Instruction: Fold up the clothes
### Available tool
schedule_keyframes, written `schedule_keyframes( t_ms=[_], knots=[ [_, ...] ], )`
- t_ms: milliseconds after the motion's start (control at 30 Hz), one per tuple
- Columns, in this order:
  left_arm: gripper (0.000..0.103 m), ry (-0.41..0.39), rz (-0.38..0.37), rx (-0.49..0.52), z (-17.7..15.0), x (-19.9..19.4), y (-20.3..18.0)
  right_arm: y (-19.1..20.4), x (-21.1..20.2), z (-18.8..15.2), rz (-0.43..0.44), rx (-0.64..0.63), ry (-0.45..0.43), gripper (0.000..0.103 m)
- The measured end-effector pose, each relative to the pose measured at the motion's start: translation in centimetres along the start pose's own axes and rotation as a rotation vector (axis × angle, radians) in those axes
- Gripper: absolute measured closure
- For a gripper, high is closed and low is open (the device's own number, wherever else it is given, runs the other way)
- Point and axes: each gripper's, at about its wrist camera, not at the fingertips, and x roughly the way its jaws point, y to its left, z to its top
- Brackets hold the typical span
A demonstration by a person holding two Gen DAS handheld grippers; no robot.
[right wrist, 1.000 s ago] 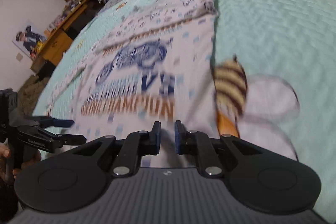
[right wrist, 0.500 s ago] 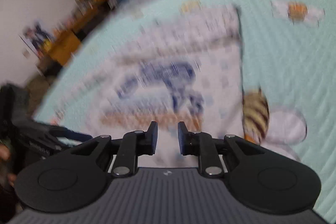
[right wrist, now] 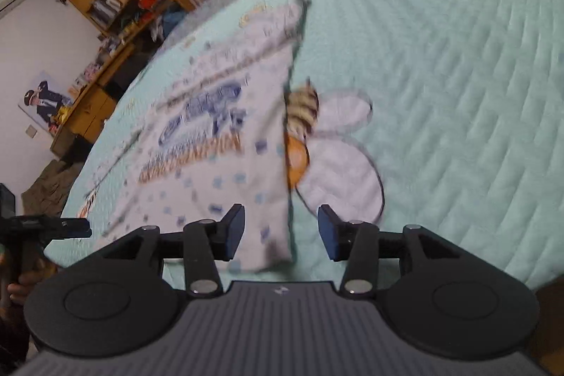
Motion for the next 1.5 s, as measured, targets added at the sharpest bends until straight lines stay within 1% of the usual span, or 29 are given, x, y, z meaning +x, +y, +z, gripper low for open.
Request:
schedule_keyframes(
  t_ms=[33, 100, 133, 200, 233, 300, 333, 400, 467, 533, 567, 600, 667, 767, 867, 933, 1033, 1133, 1167, 1233, 1333, 1367, 1433, 1500],
  knots=[
    [0.011, 0.001, -0.007, -0.001, -0.5, 0.0, 0.1, 0.0, 0.3, -0.3, 0.006, -0.011, 0.007, 0.055],
    [0.011, -0.004, -0.024, 0.006, -1.5, -0.2, 0.1, 2.3, -0.3, -1.1, -0.022, -0.156, -0.028, 0.055],
    [0.011, -0.015, -0.026, 0.049, -2.1, -0.5, -0.7, 3.5, -0.5, -1.5, -0.041, -0.239, -0.043, 0.055],
    [0.011, -0.005, -0.012, 0.174, -3.3, -0.6, -2.8, 6.8, -0.6, -2.8, -0.097, -0.464, -0.053, 0.055],
    [0.011, 0.007, 0.004, 0.24, -4.0, -0.4, -4.0, 8.3, -0.3, -3.6, -0.112, -0.566, -0.05, 0.055],
    [0.011, 0.029, 0.004, 0.356, -5.4, -0.1, -6.0, 10.8, 0.8, -5.2, -0.117, -0.761, -0.033, 0.055],
    [0.011, 0.036, -0.001, 0.404, -6.0, -0.1, -6.9, 11.4, 1.4, -5.7, -0.129, -0.824, -0.014, 0.055],
    [0.01, 0.042, 0.033, 0.438, -6.6, 0.2, -8.0, 12.0, 2.9, -6.4, -0.188, -0.921, -0.002, 0.055],
    [0.01, 0.058, 0.04, 0.442, -6.5, 1.0, -8.5, 12.4, 4.0, -7.1, -0.241, -1.011, -0.003, 0.055],
    [0.01, 0.079, 0.029, 0.434, -6.4, 1.5, -8.8, 12.4, 3.9, -7.6, -0.241, -1.067, -0.004, 0.056],
    [0.01, 0.089, 0.023, 0.43, -6.4, 1.8, -8.9, 12.4, 3.8, -7.8, -0.238, -1.089, -0.007, 0.059],
    [0.01, 0.091, 0.02, 0.43, -6.4, 1.9, -9.0, 12.5, 3.6, -7.8, -0.228, -1.095, -0.015, 0.07],
    [0.009, 0.092, 0.013, 0.43, -6.3, 2.0, -9.3, 12.8, 3.2, -7.9, -0.211, -1.107, -0.033, 0.086],
    [0.009, 0.094, -0.005, 0.428, -6.4, 2.0, -9.8, 13.3, 3.0, -7.9, -0.202, -1.126, -0.056, 0.09],
    [0.009, 0.099, -0.045, 0.42, -6.5, 1.7, -10.2, 13.5, 3.4, -7.5, -0.187, -1.129, -0.043, 0.101],
    [0.009, 0.098, -0.083, 0.417, -6.6, 1.3, -10.4, 13.7, 3.4, -7.2, -0.172, -1.134, -0.045, 0.102],
    [0.008, 0.09, -0.104, 0.432, -6.9, 1.0, -11.1, 14.2, 3.4, -6.2, -0.167, -1.146, -0.081, 0.102],
    [0.008, 0.071, -0.097, 0.455, -6.5, 0.9, -11.7, 14.9, 4.6, -3.0, -0.189, -1.122, -0.135, 0.102],
    [0.008, 0.062, -0.088, 0.461, -6.2, 1.0, -11.8, 15.1, 5.6, -1.2, -0.208, -1.09, -0.153, 0.102],
    [0.008, 0.044, -0.071, 0.472, -5.4, 1.1, -12.0, 15.1, 7.9, 2.8, -0.234, -0.98, -0.189, 0.102],
    [0.008, 0.031, -0.053, 0.443, -3.8, 1.1, -11.6, 13.9, 11.8, 7.5, -0.286, -0.802, -0.148, 0.1],
    [0.008, 0.027, -0.055, 0.429, -3.5, 1.0, -11.2, 13.3, 12.3, 8.4, -0.267, -0.741, -0.14, 0.098],
    [0.008, 0.022, -0.063, 0.406, -3.1, 0.7, -10.4, 12.1, 12.5, 9.4, -0.225, -0.613, -0.095, 0.096],
    [0.007, 0.034, -0.067, 0.384, -3.1, 0.9, -9.8, 11.3, 11.2, 8.7, -0.171, -0.584, -0.087, 0.088]
  ],
)
